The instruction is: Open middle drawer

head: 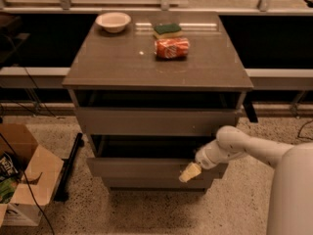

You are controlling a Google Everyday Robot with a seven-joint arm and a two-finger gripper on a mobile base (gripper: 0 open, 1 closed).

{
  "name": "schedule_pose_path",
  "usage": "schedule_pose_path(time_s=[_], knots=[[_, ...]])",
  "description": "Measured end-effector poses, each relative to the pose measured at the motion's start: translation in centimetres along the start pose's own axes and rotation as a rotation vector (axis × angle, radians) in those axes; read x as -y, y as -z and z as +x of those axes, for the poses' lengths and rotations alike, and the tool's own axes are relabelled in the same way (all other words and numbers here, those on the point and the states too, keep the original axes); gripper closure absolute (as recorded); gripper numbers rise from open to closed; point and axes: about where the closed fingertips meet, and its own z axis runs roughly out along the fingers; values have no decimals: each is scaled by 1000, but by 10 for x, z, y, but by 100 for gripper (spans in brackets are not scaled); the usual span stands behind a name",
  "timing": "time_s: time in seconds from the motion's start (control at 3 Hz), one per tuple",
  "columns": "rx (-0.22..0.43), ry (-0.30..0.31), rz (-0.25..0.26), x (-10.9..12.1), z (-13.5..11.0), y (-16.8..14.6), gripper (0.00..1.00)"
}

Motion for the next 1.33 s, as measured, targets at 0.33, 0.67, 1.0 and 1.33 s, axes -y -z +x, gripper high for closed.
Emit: schedule_pose_path(time_s=[0.33, 0.67, 1.0, 1.33], knots=[[0, 0, 0, 0, -1, 1, 42], [-21, 5, -11, -5, 3, 2, 70], [-134, 35, -69, -30, 23, 4, 55], [-240, -26, -166, -67, 59, 6, 32]])
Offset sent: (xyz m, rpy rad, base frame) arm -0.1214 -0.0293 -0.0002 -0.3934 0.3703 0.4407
